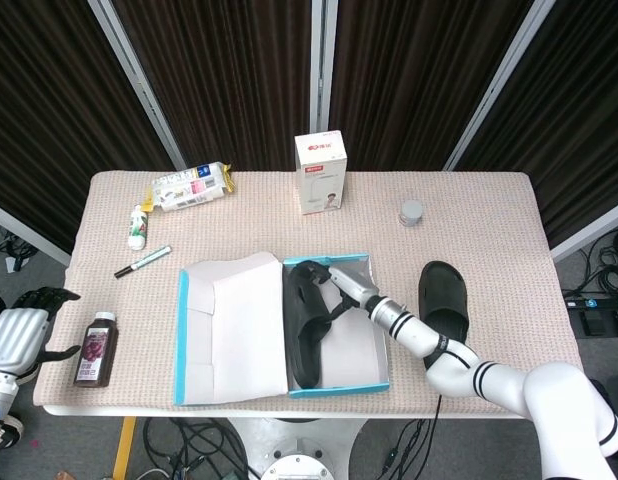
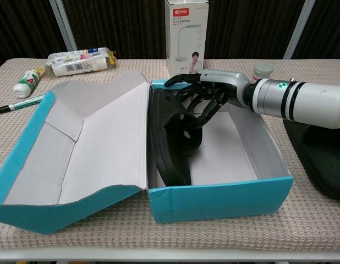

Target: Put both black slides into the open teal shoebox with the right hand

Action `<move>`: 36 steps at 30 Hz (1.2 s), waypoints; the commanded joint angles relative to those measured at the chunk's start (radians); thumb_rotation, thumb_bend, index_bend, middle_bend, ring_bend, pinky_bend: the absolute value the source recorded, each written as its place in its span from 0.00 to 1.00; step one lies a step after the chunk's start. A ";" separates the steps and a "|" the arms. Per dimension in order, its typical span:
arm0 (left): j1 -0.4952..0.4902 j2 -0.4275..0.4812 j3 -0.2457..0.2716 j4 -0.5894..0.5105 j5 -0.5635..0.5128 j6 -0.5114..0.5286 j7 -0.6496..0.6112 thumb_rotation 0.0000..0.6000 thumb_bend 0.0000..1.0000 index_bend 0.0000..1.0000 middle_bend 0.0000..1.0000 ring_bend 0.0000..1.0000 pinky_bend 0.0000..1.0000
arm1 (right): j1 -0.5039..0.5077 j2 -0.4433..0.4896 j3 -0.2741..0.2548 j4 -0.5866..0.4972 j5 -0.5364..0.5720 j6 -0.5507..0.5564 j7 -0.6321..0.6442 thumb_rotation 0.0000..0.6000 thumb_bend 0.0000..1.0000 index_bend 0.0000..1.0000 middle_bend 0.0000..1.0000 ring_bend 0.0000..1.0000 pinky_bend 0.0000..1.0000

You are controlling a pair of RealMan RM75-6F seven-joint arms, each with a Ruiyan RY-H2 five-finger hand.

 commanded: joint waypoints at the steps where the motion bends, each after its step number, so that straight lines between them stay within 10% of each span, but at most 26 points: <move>1: 0.001 -0.002 0.001 0.004 0.001 0.001 -0.002 1.00 0.09 0.27 0.24 0.16 0.21 | -0.001 -0.004 -0.003 0.008 -0.001 0.003 -0.026 1.00 0.06 0.12 0.35 0.15 0.27; 20: 0.000 -0.007 0.001 0.010 0.005 0.005 0.004 1.00 0.09 0.27 0.24 0.16 0.21 | -0.006 -0.006 -0.012 0.011 -0.011 0.025 -0.138 1.00 0.09 0.12 0.33 0.15 0.27; 36: -0.003 -0.002 0.000 0.002 0.007 0.002 -0.016 1.00 0.09 0.28 0.24 0.16 0.21 | 0.025 0.090 -0.043 -0.091 -0.078 0.031 0.026 1.00 0.00 0.00 0.08 0.00 0.14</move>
